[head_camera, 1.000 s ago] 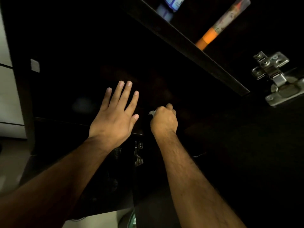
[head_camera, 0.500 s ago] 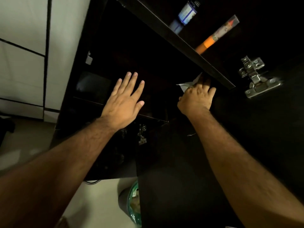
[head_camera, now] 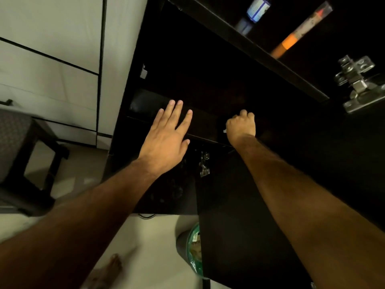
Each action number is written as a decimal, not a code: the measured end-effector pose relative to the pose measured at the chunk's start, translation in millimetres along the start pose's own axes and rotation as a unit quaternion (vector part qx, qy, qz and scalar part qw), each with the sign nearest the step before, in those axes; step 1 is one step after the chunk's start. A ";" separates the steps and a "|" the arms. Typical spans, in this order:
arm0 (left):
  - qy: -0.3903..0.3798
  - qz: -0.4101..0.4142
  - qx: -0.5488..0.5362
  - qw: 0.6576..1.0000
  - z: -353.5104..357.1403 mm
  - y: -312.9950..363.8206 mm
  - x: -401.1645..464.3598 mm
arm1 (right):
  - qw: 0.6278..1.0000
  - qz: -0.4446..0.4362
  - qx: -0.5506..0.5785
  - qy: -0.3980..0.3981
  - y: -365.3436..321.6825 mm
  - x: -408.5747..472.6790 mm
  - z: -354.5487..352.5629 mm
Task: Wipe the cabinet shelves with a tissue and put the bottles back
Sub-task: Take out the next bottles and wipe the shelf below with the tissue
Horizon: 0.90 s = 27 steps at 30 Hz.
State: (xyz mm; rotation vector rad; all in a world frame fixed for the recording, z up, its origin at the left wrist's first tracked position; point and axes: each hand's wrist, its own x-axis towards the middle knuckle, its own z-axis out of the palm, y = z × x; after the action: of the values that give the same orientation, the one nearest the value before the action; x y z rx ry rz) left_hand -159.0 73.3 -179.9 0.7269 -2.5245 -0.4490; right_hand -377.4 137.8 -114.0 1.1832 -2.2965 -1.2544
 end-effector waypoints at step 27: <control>-0.075 -0.070 0.048 0.994 -12.6 4.4 -44.4 | 0.360 0.497 0.787 0.061 -61.3 -67.4 12.3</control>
State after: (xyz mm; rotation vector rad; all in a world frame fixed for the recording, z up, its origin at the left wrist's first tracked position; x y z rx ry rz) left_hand -121.1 99.7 -182.9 0.9433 -2.6611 -0.4459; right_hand -309.3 178.4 -160.5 -0.3619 -2.5942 1.7694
